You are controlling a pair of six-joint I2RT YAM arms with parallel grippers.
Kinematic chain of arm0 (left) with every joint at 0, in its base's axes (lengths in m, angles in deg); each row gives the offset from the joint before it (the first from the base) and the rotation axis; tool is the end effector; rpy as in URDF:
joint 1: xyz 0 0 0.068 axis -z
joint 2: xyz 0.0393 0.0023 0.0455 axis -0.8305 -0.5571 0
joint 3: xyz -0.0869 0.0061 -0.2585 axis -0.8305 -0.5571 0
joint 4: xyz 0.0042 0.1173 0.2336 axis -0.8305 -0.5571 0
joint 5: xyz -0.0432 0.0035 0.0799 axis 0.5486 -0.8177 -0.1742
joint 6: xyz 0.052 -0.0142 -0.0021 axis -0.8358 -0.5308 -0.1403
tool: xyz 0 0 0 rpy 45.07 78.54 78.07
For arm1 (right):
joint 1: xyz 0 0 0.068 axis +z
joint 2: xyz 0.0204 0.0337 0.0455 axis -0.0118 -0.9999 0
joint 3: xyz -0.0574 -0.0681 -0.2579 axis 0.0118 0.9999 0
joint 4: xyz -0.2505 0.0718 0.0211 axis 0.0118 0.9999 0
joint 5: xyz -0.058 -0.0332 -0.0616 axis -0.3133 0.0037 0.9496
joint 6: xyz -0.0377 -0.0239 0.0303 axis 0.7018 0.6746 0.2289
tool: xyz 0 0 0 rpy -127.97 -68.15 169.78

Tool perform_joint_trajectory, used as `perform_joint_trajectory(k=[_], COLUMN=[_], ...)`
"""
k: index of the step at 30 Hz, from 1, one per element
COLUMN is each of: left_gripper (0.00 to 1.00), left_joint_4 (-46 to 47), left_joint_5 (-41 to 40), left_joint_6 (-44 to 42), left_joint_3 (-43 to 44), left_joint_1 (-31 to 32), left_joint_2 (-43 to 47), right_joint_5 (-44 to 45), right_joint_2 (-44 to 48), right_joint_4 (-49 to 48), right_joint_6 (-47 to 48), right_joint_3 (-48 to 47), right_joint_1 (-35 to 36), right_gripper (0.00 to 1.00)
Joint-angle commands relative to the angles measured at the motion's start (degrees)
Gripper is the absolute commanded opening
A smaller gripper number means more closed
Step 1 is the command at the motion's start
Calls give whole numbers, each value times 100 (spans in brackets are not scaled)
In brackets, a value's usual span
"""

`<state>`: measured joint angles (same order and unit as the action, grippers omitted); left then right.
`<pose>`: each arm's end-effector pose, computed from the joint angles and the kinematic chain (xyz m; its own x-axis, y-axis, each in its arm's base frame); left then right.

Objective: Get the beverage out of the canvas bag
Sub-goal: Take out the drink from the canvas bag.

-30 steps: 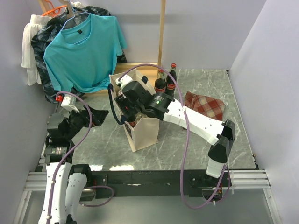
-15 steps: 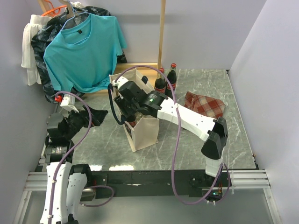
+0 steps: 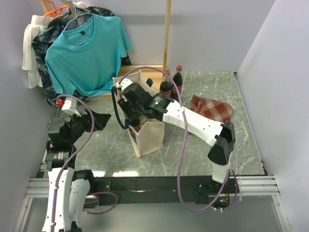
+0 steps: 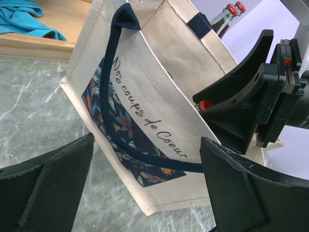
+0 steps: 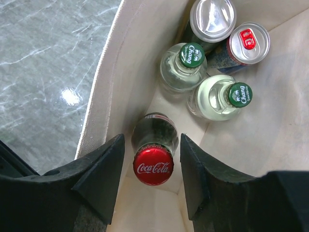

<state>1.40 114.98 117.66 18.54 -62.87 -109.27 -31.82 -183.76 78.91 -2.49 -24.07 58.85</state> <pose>0.1322 -0.0039 0.3245 -0.3571 -0.4587 -0.8137 0.3009 0.7682 -0.5651 0.2270 0.3528 0.3640 -0.4350 -0.4633 -0.7721 -0.7053 0.7084 -0.0278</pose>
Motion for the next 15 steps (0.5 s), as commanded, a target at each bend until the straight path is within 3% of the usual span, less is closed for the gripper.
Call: perform_joint_trajectory(k=[1,15], left_gripper=[96,96], left_joint_4=[155,172], left_joint_5=[128,190], left_joint_6=[-1,17], left_joint_3=[-29,-55], left_joint_1=[-57,-119], left_joint_2=[-15,-68], right_joint_5=[44,71], right_joint_2=[250,532], right_joint_4=[28,-122], right_joint_6=[-66,-154], right_joint_3=[30,337], right_joint_1=[-34,-17], right_gripper=[57,59])
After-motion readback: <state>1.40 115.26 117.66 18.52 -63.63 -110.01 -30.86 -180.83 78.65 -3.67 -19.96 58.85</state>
